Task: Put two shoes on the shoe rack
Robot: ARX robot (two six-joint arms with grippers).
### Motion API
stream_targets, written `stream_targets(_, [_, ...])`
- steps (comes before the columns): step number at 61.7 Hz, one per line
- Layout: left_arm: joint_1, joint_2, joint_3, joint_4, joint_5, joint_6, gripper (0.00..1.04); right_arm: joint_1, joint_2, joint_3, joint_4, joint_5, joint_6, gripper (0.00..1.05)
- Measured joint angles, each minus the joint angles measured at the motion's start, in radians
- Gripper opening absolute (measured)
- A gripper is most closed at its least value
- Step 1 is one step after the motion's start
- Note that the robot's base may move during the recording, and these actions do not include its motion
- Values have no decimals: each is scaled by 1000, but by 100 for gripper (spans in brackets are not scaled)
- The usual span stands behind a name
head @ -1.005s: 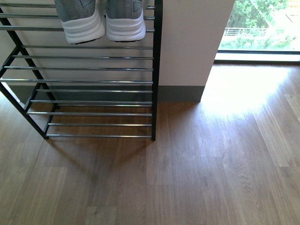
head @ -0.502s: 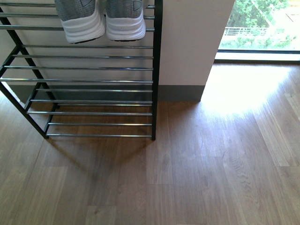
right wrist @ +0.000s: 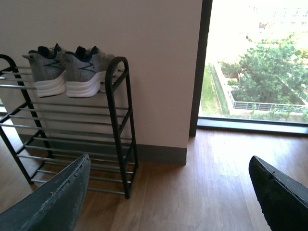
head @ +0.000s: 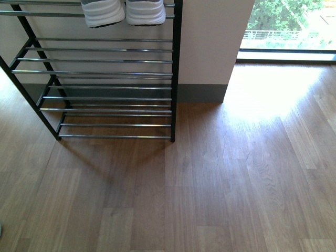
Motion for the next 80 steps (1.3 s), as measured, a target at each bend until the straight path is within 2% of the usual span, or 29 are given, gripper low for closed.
stream_targets(80, [0, 0, 0, 0, -2, 1, 95, 0, 0, 0, -2, -4, 0, 96])
